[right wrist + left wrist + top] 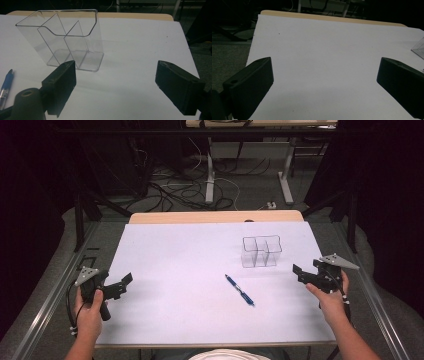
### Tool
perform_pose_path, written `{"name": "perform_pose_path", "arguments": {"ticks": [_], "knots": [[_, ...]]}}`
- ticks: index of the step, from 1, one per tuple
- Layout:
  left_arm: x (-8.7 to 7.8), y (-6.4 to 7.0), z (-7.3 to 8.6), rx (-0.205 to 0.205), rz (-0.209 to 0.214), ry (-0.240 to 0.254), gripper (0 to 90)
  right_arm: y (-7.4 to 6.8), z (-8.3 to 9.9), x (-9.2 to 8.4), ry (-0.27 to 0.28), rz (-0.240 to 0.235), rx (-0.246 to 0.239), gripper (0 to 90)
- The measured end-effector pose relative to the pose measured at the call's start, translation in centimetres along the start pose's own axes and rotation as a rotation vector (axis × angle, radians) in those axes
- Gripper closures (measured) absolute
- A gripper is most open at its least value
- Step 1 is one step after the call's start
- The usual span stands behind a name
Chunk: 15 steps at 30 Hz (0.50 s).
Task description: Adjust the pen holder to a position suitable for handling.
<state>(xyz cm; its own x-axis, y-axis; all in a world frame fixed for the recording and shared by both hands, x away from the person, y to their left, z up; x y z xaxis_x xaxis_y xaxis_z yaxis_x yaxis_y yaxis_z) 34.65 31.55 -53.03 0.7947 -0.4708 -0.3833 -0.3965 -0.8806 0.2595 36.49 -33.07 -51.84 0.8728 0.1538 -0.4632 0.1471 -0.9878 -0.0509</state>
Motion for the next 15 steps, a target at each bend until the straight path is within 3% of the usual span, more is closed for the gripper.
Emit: {"name": "perform_pose_path", "arguments": {"ticks": [5, 15], "knots": [[0.04, 0.00, -0.17, -0.015, -0.011, 0.005, 2.0, 0.17, -0.04, 0.16, -0.021, -0.018, -0.004, 21.7], [-0.07, 0.44, -0.40, 0.017, -0.039, -0.010, 0.3, -0.35, -0.38, 0.28, -0.049, -0.050, -0.022, 28.8]]}}
Point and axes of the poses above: each handheld gripper's, and its own axes: x roughly forward along the jaws, z roughly out of its underside, y roughly to its right, the point moved 2 cm from there along x, roughly forward along the jaws, and after that the axes turned 7 degrees about z, right-handed, at the moved point
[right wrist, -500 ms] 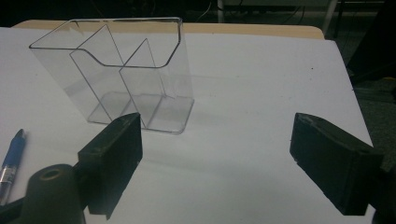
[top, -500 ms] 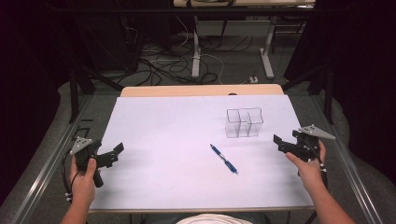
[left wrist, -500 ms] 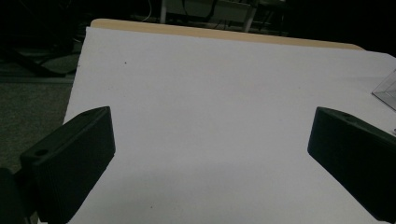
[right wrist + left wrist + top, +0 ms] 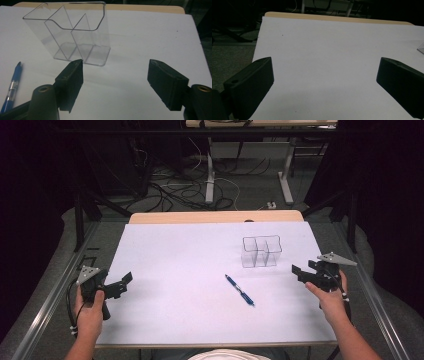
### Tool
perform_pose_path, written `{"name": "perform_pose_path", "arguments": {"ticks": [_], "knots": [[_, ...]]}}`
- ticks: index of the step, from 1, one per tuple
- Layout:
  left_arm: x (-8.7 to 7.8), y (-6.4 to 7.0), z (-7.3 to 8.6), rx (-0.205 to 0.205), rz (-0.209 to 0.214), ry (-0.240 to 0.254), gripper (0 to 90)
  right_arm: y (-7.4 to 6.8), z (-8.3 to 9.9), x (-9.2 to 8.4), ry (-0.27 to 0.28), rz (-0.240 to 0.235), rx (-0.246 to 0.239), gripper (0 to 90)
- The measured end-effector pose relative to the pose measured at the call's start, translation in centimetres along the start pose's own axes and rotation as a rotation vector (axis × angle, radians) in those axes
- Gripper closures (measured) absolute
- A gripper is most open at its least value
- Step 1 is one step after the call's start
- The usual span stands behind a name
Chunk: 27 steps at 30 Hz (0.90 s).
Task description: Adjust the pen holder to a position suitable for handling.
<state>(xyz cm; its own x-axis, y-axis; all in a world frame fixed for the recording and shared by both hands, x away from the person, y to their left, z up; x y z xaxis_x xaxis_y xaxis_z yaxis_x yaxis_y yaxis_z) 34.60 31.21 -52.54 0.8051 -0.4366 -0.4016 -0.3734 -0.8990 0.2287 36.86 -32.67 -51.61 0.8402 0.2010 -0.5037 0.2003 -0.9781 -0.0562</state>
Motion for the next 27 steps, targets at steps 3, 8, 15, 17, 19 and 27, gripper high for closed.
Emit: {"name": "perform_pose_path", "arguments": {"ticks": [3, 8, 15, 17, 19, 27], "knots": [[-0.1, 0.2, -0.1, 0.012, -0.002, -0.005, 0.2, -0.7, -0.3, 0.0, -0.030, -0.023, -0.001, 30.3], [-0.1, 0.3, -0.2, 0.007, -0.004, -0.002, 0.2, -1.3, -0.5, 0.0, -0.057, -0.056, 0.010, 31.8], [-0.4, 0.3, -0.1, 0.002, 0.000, 0.007, 0.2, -1.9, -1.1, 0.3, -0.093, -0.089, 0.021, 32.7], [-0.5, 0.3, 0.0, -0.005, -0.001, 0.008, 0.2, -2.0, -1.2, 0.4, -0.096, -0.092, 0.019, 32.6], [-0.6, 0.1, 0.1, -0.016, -0.006, 0.006, 0.3, -2.4, -1.5, 0.5, -0.117, -0.097, 0.004, 32.7], [-0.9, -0.1, 0.2, -0.023, -0.018, 0.016, 0.5, -3.5, -2.5, 0.9, -0.181, -0.126, -0.024, 34.1]]}}
Point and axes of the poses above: each handheld gripper's, and its own axes: x roughly forward along the jaws, z roughly out of its underside, y roughly to its right, the point moved 2 cm from there along x, roughly forward along the jaws, and after that the axes turned 7 degrees about z, right-handed, at the moved point
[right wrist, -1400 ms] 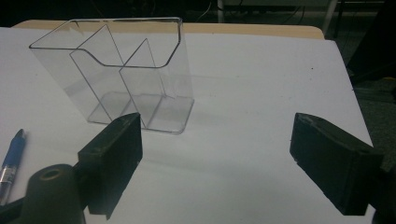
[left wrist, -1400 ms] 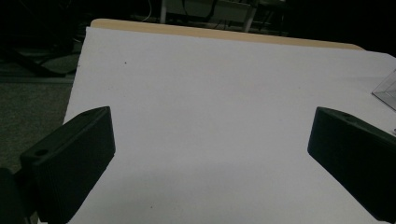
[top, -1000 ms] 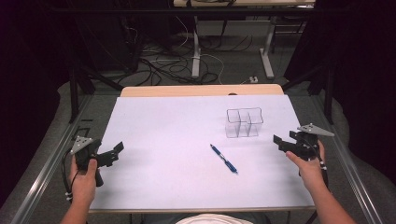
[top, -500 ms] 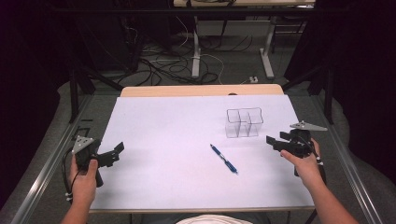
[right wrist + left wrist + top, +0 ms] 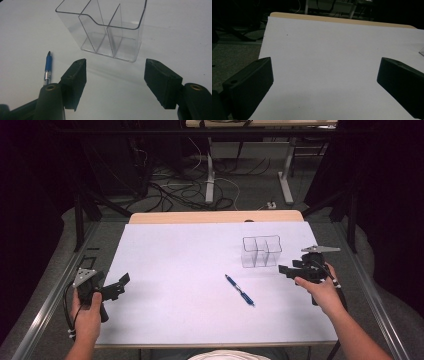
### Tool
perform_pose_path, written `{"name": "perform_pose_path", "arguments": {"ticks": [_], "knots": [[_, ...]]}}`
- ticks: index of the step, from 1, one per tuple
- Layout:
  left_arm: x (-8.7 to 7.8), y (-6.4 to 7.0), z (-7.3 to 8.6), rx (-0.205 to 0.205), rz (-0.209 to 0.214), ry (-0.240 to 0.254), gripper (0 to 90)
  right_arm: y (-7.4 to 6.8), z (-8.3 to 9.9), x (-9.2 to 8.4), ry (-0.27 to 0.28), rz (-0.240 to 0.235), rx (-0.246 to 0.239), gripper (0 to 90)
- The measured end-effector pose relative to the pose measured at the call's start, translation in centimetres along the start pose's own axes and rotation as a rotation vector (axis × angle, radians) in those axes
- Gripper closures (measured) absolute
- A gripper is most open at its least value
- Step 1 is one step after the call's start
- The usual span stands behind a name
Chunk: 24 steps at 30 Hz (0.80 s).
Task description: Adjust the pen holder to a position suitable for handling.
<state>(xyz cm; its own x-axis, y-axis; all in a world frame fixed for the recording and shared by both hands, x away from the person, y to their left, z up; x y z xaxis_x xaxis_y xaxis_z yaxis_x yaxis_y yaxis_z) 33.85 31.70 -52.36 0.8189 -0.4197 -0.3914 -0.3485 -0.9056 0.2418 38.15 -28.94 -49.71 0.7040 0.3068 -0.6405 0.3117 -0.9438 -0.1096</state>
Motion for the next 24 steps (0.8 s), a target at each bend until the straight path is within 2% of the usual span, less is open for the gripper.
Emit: {"name": "perform_pose_path", "arguments": {"ticks": [6, 13, 18, 24], "knots": [[0.0, 0.0, 0.0, 0.003, -0.003, 0.000, 0.5, -0.6, -0.8, 0.3, -0.036, -0.027, -0.017, 34.1], [0.1, 0.1, 0.0, 0.006, 0.000, -0.004, 0.6, -1.2, -1.7, 0.6, -0.067, -0.024, -0.036, 34.1], [0.1, 0.1, 0.0, 0.001, -0.001, -0.002, 0.7, -2.0, -2.4, 0.9, -0.081, -0.014, -0.079, 34.1], [0.2, 0.1, 0.1, 0.004, 0.001, -0.007, 0.7, -3.3, -3.1, 1.6, -0.100, -0.025, -0.129, 34.2]]}}
Point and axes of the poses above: each handheld gripper's, and its own axes: x roughly forward along the jaws, z roughly out of its underside, y roughly to its right, the point moved 2 cm from there along x, roughly forward along the jaws, and after that the axes turned 7 degrees about z, right-handed, at the moved point
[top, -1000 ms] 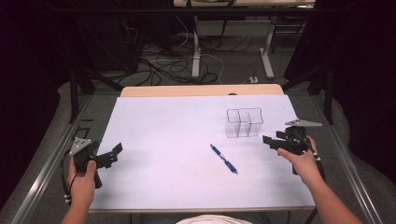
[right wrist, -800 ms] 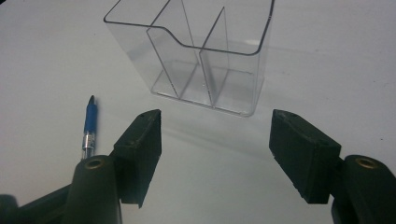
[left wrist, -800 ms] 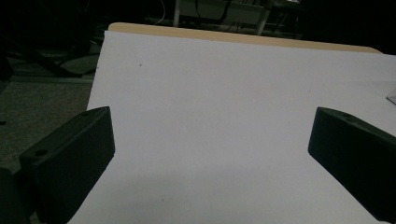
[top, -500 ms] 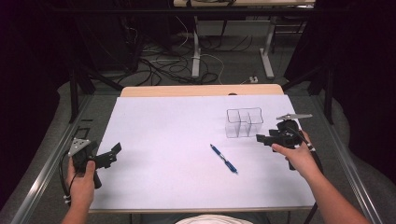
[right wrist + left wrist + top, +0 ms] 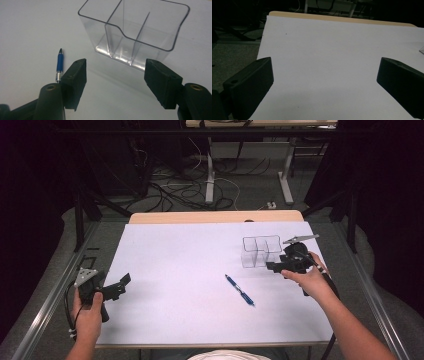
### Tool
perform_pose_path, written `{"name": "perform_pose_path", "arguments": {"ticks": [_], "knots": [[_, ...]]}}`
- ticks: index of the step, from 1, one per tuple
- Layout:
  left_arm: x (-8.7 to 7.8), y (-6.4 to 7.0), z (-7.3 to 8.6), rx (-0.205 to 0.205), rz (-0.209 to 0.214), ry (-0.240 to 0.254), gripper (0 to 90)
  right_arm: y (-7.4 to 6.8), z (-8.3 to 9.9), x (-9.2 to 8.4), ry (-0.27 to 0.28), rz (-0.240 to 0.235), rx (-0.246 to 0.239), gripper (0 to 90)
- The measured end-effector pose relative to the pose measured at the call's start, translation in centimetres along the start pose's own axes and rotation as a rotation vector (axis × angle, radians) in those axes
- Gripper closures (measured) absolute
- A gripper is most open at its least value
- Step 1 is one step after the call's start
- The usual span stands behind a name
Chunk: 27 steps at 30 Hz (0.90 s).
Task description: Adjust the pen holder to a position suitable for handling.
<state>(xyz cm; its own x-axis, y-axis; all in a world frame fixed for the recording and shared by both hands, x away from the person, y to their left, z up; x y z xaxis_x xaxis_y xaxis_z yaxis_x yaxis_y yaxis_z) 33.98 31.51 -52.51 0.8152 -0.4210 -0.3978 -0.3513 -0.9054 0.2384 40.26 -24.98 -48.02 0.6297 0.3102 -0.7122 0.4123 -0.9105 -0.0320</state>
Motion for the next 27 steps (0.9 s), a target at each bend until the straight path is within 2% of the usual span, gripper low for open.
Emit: {"name": "perform_pose_path", "arguments": {"ticks": [5, 11, 16, 27], "knots": [[0.0, -0.1, 0.1, -0.004, -0.001, -0.003, 0.7, -0.9, -0.4, 0.3, -0.035, -0.005, 0.018, 34.4], [-0.1, -0.2, 0.1, -0.007, -0.002, -0.002, 0.7, -1.5, -1.0, 0.8, -0.045, -0.011, 0.028, 38.2], [0.0, -0.1, 0.1, -0.005, -0.001, -0.004, 0.7, -2.2, -1.7, 1.0, -0.065, -0.006, 0.003, 42.0], [0.1, -0.1, 0.1, -0.006, 0.000, -0.007, 0.7, -3.9, -3.1, 2.3, -0.124, -0.036, -0.049, 47.3]]}}
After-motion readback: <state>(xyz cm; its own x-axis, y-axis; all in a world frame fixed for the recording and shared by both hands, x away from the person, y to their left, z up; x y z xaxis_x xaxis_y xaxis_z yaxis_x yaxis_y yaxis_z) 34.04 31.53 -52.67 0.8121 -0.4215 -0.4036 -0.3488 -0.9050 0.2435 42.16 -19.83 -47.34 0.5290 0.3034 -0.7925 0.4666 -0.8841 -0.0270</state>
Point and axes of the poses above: each handheld gripper's, and its own axes: x roughly forward along the jaws, z roughly out of its underside, y roughly to its right, the point moved 2 cm from there along x, roughly forward along the jaws, and after that the axes turned 7 degrees about z, right-handed, at the moved point
